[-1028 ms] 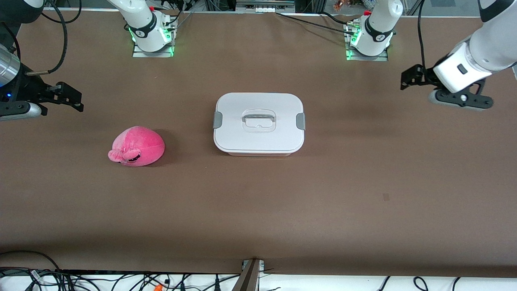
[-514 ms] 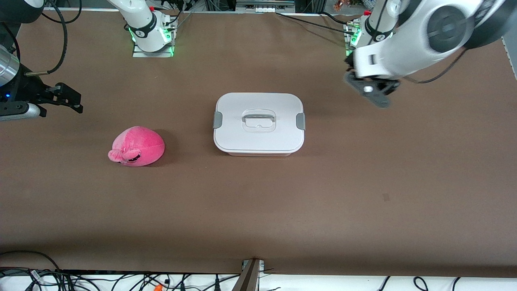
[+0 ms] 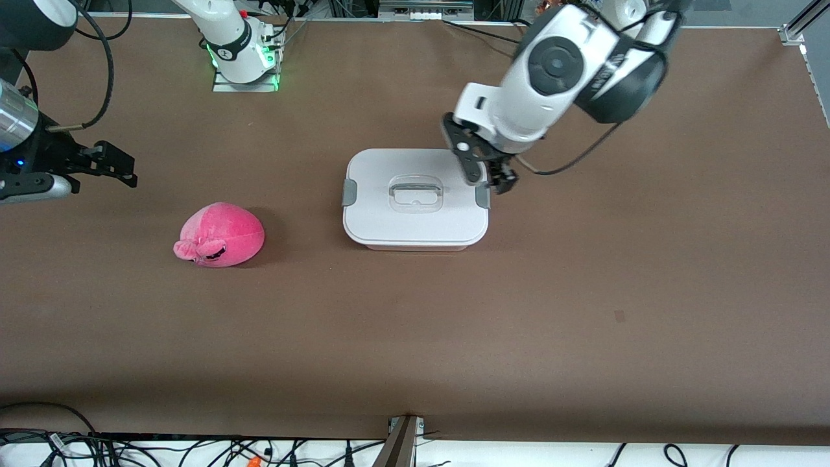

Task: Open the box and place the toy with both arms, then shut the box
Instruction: 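Reach the left gripper to the lid handle while the right gripper approaches the toy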

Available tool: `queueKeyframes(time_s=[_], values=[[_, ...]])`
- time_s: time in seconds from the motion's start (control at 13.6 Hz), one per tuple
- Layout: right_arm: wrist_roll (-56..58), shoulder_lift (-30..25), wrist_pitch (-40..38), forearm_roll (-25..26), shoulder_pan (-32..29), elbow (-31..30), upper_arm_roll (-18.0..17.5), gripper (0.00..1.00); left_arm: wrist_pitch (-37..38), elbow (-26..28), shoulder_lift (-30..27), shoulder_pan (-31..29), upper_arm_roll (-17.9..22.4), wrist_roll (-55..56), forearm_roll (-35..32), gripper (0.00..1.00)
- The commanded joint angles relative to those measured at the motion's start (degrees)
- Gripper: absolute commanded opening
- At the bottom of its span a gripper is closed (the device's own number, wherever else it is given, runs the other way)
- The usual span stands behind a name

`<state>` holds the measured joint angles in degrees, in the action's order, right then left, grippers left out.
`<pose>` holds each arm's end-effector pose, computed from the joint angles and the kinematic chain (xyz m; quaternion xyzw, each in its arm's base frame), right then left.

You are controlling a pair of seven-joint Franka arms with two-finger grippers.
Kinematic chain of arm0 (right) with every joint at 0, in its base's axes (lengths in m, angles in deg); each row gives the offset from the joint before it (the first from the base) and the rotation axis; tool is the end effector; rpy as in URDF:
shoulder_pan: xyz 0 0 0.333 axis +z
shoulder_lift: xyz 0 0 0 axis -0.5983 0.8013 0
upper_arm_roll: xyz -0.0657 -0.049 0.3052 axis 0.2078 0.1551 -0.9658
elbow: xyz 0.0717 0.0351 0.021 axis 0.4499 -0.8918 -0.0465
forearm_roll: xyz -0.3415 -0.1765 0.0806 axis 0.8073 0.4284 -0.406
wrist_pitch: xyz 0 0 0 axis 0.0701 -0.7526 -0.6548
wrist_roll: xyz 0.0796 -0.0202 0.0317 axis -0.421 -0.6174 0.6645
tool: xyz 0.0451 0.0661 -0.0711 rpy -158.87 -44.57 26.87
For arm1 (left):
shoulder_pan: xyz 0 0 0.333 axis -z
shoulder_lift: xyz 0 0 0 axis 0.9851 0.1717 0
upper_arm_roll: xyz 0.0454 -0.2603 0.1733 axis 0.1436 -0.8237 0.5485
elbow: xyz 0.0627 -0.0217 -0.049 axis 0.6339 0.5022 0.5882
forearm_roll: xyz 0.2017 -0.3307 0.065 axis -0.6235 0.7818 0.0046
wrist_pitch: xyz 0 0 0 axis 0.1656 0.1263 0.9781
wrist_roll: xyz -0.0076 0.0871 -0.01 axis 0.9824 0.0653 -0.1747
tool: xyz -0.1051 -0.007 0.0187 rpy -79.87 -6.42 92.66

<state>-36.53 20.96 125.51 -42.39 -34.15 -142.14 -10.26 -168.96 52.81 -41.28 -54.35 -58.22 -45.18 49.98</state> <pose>0.5926 0.0255 0.5672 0.9980 0.0624 -0.0035 0.0039 0.4997 -0.4035 0.4544 0.8262 -0.5548 0.0134 0.0969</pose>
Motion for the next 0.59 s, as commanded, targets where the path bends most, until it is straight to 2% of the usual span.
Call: queueKeyframes(time_s=[0.0,0.15,0.29,0.51], values=[[1.58,7.57,0.58,-0.02,-0.58,0.47,-0.23,1.00,-9.40,2.41,1.33,2.27,0.50,-1.96,0.15,1.00],[5.63,9.19,1.63,-0.37,-0.49,0.47,-0.23,1.00,-15.90,6.27,1.50,3.23,0.15,-1.96,0.06,1.00],[3.28,8.84,2.68,-0.98,-0.05,-2.06,-0.49,1.00,-18.57,9.09,1.33,3.68,-0.20,-2.05,-0.03,1.00],[-0.69,5.33,12.66,-0.98,-0.05,-14.86,-0.50,1.00,-24.17,10.25,4.13,5.08,-0.20,-2.14,-0.20,1.00]])
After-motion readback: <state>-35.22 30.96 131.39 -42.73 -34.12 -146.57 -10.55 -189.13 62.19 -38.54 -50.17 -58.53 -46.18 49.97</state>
